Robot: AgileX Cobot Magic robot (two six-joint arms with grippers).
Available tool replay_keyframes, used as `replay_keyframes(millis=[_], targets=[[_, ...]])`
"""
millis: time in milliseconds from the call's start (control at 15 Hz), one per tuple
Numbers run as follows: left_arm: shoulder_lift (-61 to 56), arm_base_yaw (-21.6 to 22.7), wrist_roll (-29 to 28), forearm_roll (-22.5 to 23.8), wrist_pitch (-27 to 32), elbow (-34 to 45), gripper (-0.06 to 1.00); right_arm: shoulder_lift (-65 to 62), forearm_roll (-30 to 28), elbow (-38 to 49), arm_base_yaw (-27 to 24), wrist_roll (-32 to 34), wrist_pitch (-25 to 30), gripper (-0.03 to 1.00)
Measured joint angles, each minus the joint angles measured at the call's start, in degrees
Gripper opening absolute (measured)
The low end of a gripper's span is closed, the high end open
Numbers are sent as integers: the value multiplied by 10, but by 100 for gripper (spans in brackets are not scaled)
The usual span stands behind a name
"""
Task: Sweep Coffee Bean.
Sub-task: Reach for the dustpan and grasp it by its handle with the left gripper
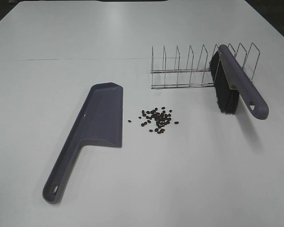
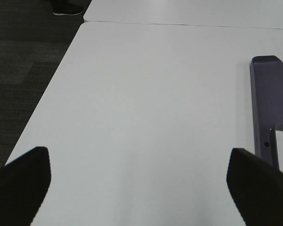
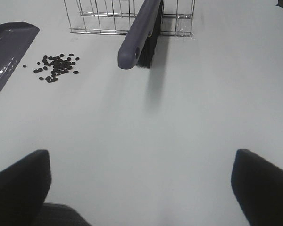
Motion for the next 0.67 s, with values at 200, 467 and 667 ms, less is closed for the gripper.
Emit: replay_keyframes(millis=[200,467,667], targets=[[0,0,0,0,0,0,91,0,0,0,0,0,0,96],[0,0,0,0,0,0,91,0,0,0,0,0,0,96],[0,0,0,0,0,0,91,0,0,0,0,0,0,96]])
